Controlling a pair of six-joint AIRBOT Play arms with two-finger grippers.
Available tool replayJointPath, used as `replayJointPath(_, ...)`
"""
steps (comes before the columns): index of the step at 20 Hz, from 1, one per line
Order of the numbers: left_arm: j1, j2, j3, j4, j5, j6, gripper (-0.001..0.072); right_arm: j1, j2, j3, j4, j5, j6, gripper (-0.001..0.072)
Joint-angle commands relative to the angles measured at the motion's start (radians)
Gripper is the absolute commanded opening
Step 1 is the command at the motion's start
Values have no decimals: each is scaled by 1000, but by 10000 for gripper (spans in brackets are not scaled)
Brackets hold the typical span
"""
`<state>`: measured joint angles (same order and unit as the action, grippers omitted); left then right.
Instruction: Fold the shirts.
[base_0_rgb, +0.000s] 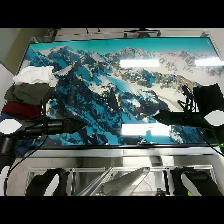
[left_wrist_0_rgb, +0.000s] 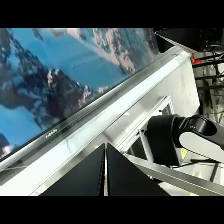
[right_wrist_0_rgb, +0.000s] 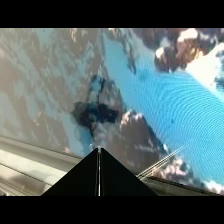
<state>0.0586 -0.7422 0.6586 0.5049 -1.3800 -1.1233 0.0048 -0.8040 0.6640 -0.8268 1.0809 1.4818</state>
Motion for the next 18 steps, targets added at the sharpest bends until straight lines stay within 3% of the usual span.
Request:
replayJointPath(1,0,1,0,0,-1,0,2,1,0,0,0,0,0,19)
replayJointPath(12,0,1,0,-1,48,0,2,1,0,0,0,0,0,19)
replayJointPath(16,9,1,0,2,156,0,1,1,0,0,0,0,0,19)
replayJointPath(17,27,0,2,15,217,0,118,1,0,0,0,0,0,19)
replayJointPath(18,54,-11,21,77,284,-1,409,1,0,0,0,0,0,19)
